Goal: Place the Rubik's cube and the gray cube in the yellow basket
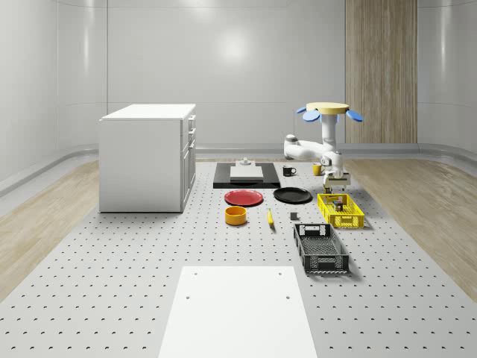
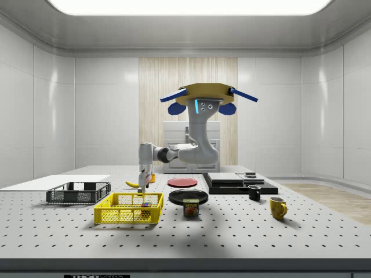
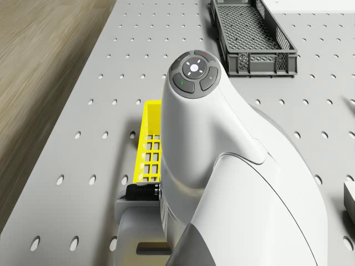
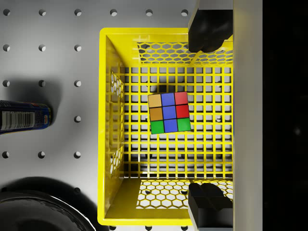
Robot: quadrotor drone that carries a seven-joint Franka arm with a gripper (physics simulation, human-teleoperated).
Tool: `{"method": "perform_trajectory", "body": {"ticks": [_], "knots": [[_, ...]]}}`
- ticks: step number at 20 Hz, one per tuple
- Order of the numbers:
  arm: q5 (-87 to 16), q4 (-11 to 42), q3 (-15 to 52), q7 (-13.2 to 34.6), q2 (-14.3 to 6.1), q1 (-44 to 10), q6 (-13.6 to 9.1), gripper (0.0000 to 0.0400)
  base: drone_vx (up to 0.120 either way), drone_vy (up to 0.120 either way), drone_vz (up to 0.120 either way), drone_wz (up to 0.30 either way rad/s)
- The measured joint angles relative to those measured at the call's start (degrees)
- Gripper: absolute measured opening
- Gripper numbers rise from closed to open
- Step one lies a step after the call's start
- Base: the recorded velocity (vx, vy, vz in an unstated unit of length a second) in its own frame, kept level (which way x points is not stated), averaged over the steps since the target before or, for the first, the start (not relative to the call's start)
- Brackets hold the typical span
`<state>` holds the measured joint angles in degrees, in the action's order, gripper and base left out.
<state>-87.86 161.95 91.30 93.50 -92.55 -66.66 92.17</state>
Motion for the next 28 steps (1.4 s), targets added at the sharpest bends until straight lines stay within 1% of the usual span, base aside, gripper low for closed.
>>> {"method": "perform_trajectory", "body": {"ticks": [7, 19, 28], "knots": [[2.8, -0.1, 2.8, 0.1, -0.2, -0.1, -0.8, 0.04, 0.0, -0.12, 0.0, 0.0], [3.7, -0.2, 3.7, 0.1, -0.6, -0.1, -0.7, 0.04, 0.0, -0.12, 0.0, 0.0], [3.8, -0.2, 3.7, 0.1, -0.8, -0.1, -0.6, 0.04, 0.116, -0.12, 0.0, 0.0]]}}
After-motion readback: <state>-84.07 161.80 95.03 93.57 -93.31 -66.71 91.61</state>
